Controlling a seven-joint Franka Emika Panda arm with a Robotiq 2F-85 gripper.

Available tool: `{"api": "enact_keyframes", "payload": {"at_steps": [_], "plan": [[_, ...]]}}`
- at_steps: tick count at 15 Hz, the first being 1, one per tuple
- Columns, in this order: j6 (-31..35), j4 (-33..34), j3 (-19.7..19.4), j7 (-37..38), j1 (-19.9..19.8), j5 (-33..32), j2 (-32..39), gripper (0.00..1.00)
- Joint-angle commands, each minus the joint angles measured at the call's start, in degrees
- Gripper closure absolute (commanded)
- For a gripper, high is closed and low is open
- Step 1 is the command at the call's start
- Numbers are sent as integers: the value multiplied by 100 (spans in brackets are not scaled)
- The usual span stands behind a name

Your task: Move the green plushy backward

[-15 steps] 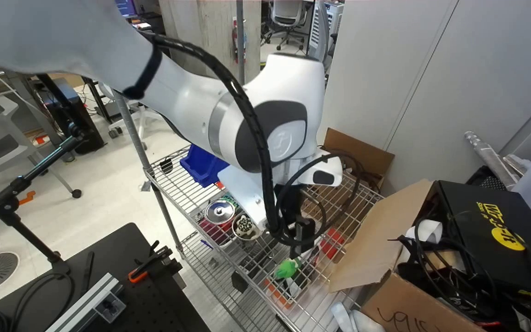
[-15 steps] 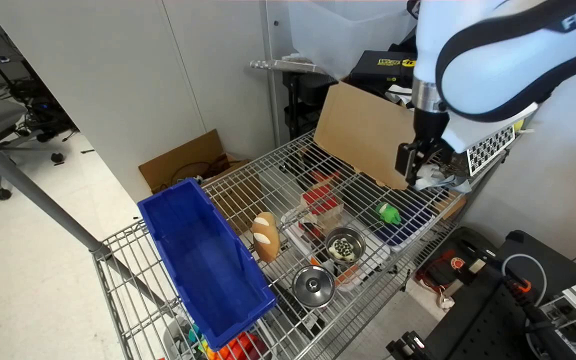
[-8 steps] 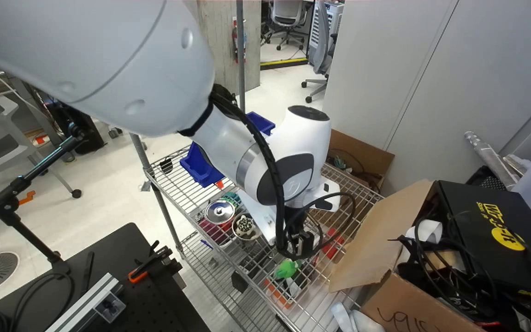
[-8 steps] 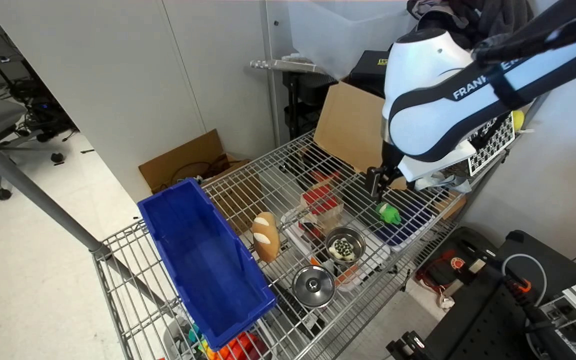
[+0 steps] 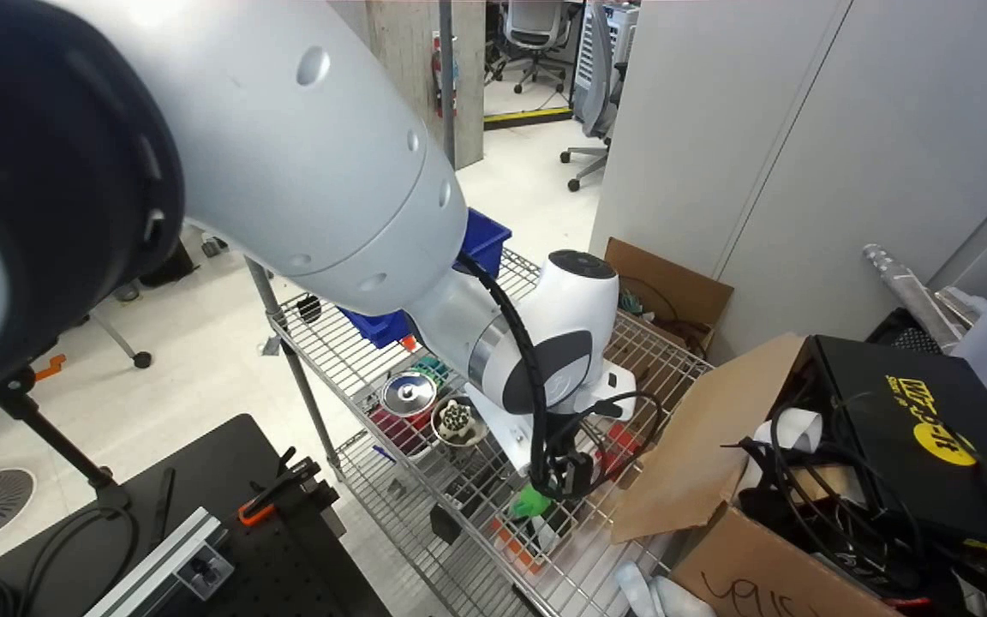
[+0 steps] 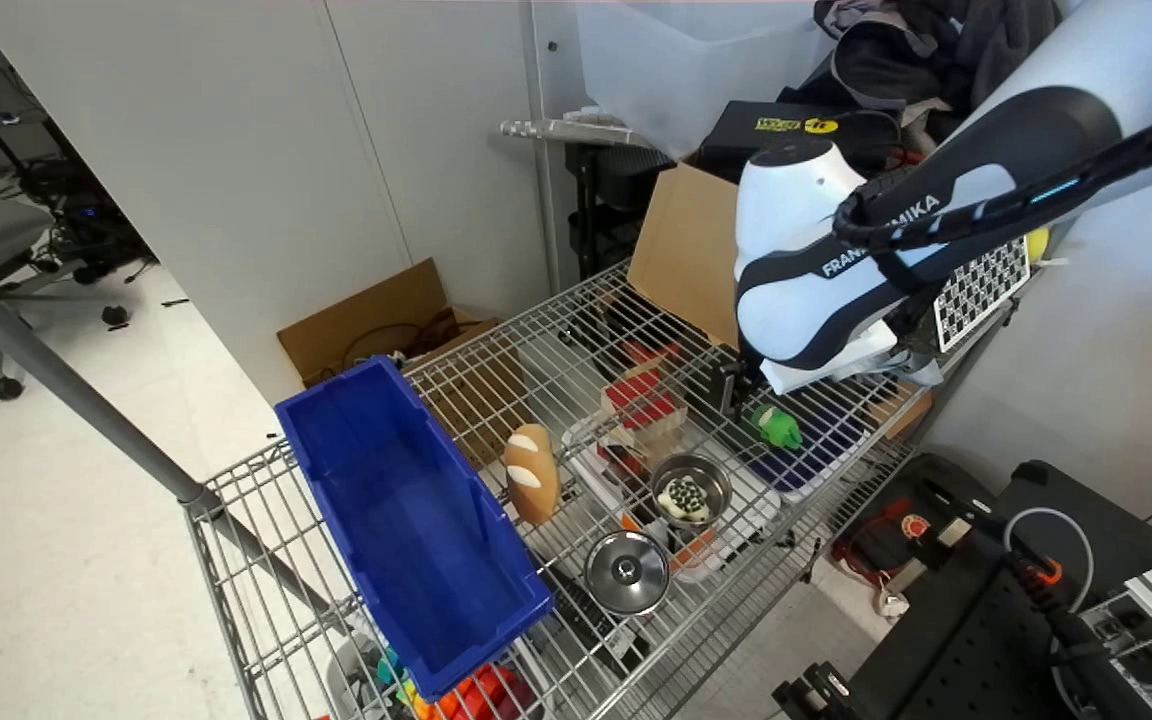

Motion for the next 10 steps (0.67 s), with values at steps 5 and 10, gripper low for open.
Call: {"api": "enact_keyframes", "payload": {"at_steps": [5, 10], "plan": [[-169, 661, -302, 187, 271, 112, 659, 28], [-327, 812, -302, 216, 295, 198, 749, 66]]}}
